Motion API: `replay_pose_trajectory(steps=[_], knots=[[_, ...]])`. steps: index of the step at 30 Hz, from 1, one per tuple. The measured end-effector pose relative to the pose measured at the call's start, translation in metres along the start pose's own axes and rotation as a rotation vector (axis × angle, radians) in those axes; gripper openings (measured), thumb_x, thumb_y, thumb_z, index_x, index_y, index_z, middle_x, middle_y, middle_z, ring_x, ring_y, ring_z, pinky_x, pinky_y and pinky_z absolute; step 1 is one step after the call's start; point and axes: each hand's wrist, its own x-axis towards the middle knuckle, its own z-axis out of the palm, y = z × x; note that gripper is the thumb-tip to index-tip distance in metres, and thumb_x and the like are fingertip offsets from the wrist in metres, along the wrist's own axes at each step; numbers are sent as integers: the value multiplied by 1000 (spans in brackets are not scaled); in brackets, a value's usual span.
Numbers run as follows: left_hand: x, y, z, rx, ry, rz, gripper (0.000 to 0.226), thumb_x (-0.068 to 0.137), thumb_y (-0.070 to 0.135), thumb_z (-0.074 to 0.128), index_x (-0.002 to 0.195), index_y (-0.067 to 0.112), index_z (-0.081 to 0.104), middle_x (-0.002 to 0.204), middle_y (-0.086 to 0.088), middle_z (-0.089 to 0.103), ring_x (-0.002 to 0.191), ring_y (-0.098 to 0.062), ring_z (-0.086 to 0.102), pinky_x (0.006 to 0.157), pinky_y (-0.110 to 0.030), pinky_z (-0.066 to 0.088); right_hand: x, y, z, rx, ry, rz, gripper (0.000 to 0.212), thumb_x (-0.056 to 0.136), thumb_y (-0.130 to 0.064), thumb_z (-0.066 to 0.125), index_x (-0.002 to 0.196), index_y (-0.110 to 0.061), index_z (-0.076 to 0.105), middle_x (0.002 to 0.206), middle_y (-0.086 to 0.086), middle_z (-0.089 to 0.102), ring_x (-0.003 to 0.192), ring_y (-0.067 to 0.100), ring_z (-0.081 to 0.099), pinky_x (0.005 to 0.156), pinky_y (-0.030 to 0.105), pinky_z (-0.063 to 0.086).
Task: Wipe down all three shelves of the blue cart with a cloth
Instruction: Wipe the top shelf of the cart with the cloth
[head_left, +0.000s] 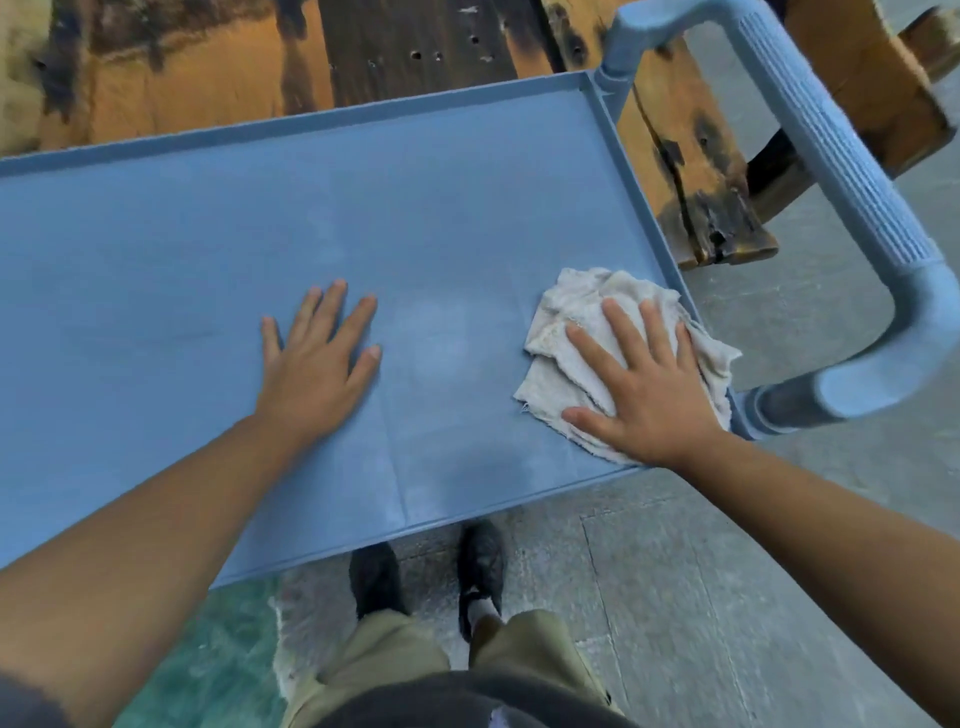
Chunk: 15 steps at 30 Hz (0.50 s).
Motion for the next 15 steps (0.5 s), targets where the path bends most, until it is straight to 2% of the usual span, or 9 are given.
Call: replay_pose_trajectory(steps=[3,7,11,15], knots=[[-76,-75,-11,48,-39,-119,63,94,59,21,155,43,11,167,8,1,153,-18,1,117,-61,5,-1,-3,1,9,2,-9,88,82,-86,24,158,-43,15,169,3,7,153,42,-2,114,73,12],[-163,-160,-26,74,-55,-288,69,91,66,14,155,41,9,166,9,-5,153,-19,-2,119,-59,5,2,-6,6,3,8,4,88,80,-89,20,157,-47,11,168,0,6,153,41,2,114,73,14],[-174,-183,-20,112,-28,-281,65,95,64,14,155,44,0,166,7,-10,153,-19,-9,119,-61,1,3,-9,-1,-23,-65,33,87,81,-87,20,157,-46,10,169,1,6,153,41,1,113,74,14],[-176,-193,-9,116,4,-258,64,95,65,10,154,44,-5,166,6,-12,152,-20,-10,119,-61,0,-1,-38,-1,-37,-113,57,85,83,-85,19,157,-47,5,169,-5,-1,152,42,-2,110,78,13]])
